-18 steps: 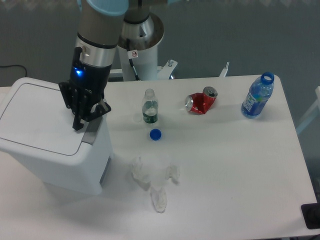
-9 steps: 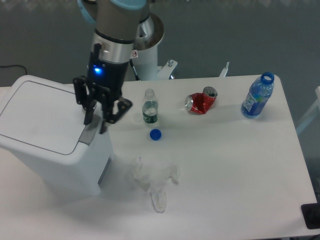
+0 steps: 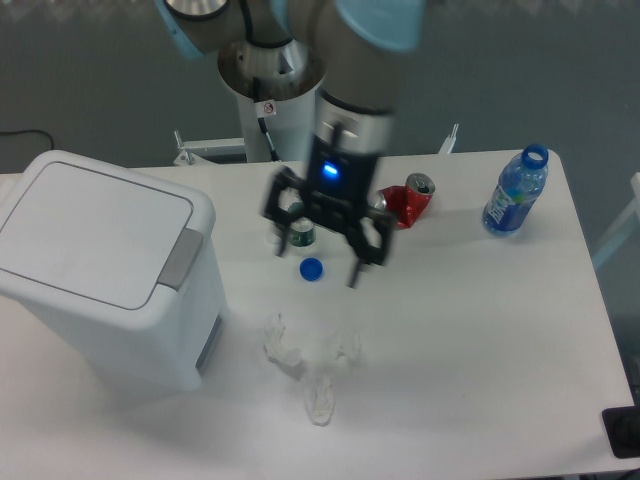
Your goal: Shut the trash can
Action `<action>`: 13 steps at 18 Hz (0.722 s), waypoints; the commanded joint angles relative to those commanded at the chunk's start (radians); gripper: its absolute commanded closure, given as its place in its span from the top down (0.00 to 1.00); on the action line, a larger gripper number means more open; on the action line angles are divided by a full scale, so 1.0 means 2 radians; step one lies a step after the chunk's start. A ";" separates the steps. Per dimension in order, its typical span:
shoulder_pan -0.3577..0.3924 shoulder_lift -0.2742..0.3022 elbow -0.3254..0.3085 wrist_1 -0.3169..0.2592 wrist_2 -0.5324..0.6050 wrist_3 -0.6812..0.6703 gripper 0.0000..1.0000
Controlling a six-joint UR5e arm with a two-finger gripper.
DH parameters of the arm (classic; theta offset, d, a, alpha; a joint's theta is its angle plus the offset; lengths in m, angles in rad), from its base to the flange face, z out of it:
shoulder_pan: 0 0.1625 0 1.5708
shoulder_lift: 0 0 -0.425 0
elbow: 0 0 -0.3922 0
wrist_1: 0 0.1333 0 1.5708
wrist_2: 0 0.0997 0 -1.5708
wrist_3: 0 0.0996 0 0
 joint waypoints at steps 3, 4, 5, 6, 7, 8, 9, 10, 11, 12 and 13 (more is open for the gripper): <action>0.000 -0.038 0.019 -0.001 0.068 0.047 1.00; 0.000 -0.048 0.021 -0.001 0.094 0.067 1.00; 0.002 -0.061 0.022 -0.001 0.117 0.087 1.00; 0.006 -0.071 0.025 0.001 0.130 0.106 1.00; 0.014 -0.079 0.026 0.002 0.135 0.122 1.00; 0.018 -0.081 0.027 0.002 0.135 0.139 1.00; 0.018 -0.084 0.027 0.002 0.137 0.155 1.00; 0.018 -0.088 0.025 0.003 0.140 0.166 1.00; 0.018 -0.092 0.025 0.005 0.144 0.170 1.00; 0.017 -0.094 0.023 0.005 0.150 0.170 1.00; 0.016 -0.094 0.021 0.005 0.156 0.170 1.00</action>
